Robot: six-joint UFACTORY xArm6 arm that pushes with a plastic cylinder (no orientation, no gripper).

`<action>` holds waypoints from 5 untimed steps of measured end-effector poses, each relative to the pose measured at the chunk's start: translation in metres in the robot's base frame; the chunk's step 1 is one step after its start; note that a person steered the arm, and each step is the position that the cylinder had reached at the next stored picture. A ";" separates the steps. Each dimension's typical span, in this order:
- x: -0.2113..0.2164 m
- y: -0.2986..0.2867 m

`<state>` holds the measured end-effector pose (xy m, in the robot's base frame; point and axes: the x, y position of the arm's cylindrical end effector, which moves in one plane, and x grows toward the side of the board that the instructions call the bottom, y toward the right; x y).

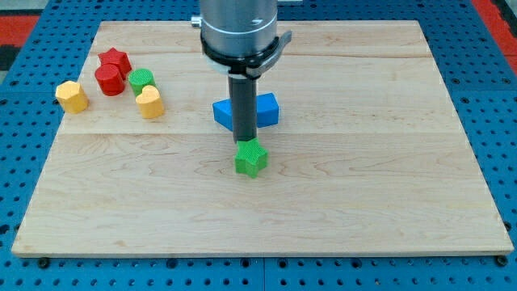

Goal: Push the blue triangle along with blue cube towards center right

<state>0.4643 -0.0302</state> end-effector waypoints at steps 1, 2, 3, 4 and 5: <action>0.004 -0.034; -0.005 -0.055; -0.037 -0.058; -0.067 -0.010; -0.080 0.078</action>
<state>0.3838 0.0480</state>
